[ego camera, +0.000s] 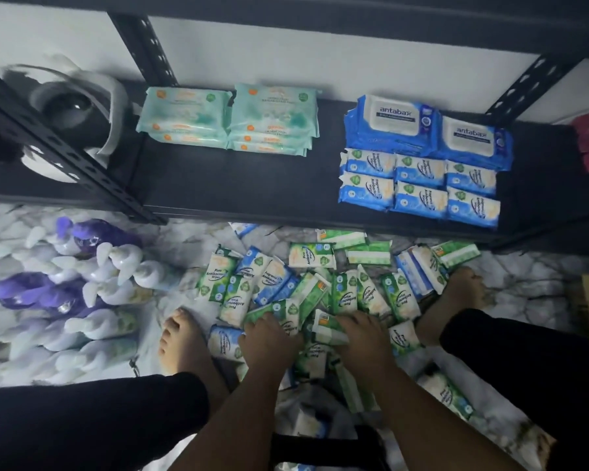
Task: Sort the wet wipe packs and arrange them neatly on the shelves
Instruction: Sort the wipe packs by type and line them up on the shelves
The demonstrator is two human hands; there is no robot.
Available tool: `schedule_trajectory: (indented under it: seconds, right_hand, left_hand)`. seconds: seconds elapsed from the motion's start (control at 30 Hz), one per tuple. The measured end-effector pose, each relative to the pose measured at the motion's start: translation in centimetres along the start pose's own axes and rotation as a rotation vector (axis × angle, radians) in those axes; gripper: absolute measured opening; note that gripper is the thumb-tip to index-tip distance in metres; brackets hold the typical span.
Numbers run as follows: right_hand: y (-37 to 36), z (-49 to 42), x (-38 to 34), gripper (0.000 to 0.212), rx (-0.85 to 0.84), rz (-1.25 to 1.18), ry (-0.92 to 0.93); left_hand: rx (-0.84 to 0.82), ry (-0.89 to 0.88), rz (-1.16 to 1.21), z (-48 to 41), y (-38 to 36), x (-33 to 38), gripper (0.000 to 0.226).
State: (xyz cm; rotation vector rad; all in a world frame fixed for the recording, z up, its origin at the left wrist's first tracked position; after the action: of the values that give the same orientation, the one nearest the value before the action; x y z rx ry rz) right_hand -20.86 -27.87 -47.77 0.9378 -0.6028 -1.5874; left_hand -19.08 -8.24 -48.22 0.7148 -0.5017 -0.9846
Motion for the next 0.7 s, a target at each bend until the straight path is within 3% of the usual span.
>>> schedule_trajectory:
  seconds: [0.13,0.27,0.4,0.47,0.53,0.7]
  right_hand:
    - [2.7,1.2,-1.0,0.067,0.013,-0.319,-0.129]
    - [5.8,3.1,-2.1,0.033,0.129,-0.688,-0.216]
    - [8.7,3.8,-2.9,0.017,0.186,-1.059,-0.297]
    - [9.4,4.0,-3.1,0.017,0.198,-1.398,-0.415]
    - [9.9,4.6,-3.4,0.027,0.166,-1.647,-0.492]
    - [11.0,5.9,-3.9,0.04,0.155,-1.883,-0.418]
  left_hand:
    - [0.016,-0.074,0.181,0.7,1.8,-0.4,0.077]
    - [0.003,-0.189,0.375,2.1,4.6,-0.6,0.059]
    - [0.007,-0.275,0.501,4.3,7.7,-0.9,0.057]
    - [-0.009,-0.294,0.573,5.4,9.1,-1.1,0.06]
    - [-0.071,-0.279,0.677,6.1,10.0,-1.4,0.082]
    - [-0.153,-0.345,0.773,7.9,12.5,-1.6,0.092]
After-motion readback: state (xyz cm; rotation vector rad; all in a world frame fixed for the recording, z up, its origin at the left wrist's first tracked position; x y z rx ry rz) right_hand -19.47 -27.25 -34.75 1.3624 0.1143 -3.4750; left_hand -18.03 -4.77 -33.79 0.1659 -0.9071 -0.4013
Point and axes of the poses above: each hand's wrist, its own z-axis away from the middle knuckle, its own y-axis out of the back of the hand, x = y × z, the point moved 2 cm from there along -z, towards the middle knuckle, and after that the axes turned 6 degrees about y, right-handed, at the moved point
